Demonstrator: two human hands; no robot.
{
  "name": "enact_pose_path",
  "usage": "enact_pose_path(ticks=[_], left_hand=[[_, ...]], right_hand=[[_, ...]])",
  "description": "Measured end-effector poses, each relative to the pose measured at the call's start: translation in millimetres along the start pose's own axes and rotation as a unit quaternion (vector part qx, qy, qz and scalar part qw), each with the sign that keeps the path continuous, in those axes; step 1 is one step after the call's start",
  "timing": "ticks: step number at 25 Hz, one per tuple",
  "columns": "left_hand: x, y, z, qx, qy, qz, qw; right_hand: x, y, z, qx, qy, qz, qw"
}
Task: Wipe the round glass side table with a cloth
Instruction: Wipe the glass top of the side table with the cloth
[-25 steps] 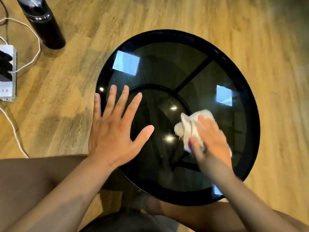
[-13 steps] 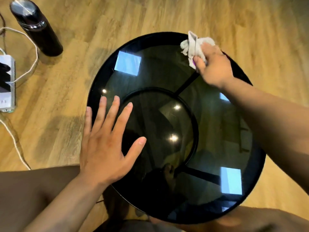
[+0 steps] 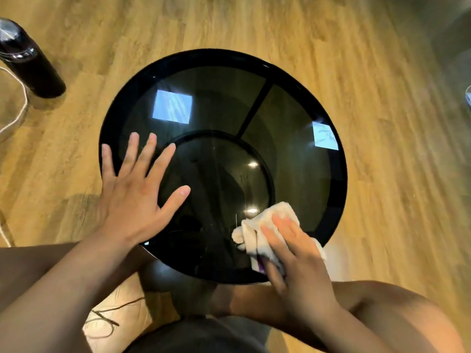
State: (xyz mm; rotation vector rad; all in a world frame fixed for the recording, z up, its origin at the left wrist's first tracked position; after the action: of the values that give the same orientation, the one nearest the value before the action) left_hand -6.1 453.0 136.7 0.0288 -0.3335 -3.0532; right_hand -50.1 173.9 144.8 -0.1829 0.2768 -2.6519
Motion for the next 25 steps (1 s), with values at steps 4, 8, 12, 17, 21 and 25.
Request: enact_pose_path(ticks=[4,8,12,17,21,25], left_hand=[[0,-1,-1,0.004,0.005,-0.004,1.000],[0,-4,1,0.034,0.030,-0.008,0.999],[-2,-7,1,0.061,0.042,-0.002,0.997],[-1,-9,5,0.085,0.045,0.005,0.995],[-1,-7,7,0.084,0.035,0.018,0.996],[-1,-7,9,0.083,0.048,0.020,0.995]], right_hand=[[-92,25,21,-0.008,0.068,0.003,0.998],[-232,72,43,-0.017,0.089,-0.019,0.996],[-343,109,53,-0.012,0.045,-0.016,0.999],[-316,127,60,-0.030,0.042,0.023,0.998],[-218,163,64,-0.033,0.047,-0.082,0.995],[-99,148,47,0.002,0.084,-0.218,0.972]])
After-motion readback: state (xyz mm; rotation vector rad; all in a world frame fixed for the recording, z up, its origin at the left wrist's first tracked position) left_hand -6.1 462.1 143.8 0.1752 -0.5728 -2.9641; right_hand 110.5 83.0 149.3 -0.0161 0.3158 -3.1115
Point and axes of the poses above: each hand's wrist, its own x-axis away from the middle knuckle, its own z-axis out of the back of the hand, y = z × x, the point moved 9 cm from there along -x, towards the middle knuckle, and after that the axes turned 1 degree about -y, right-handed, at the moved point
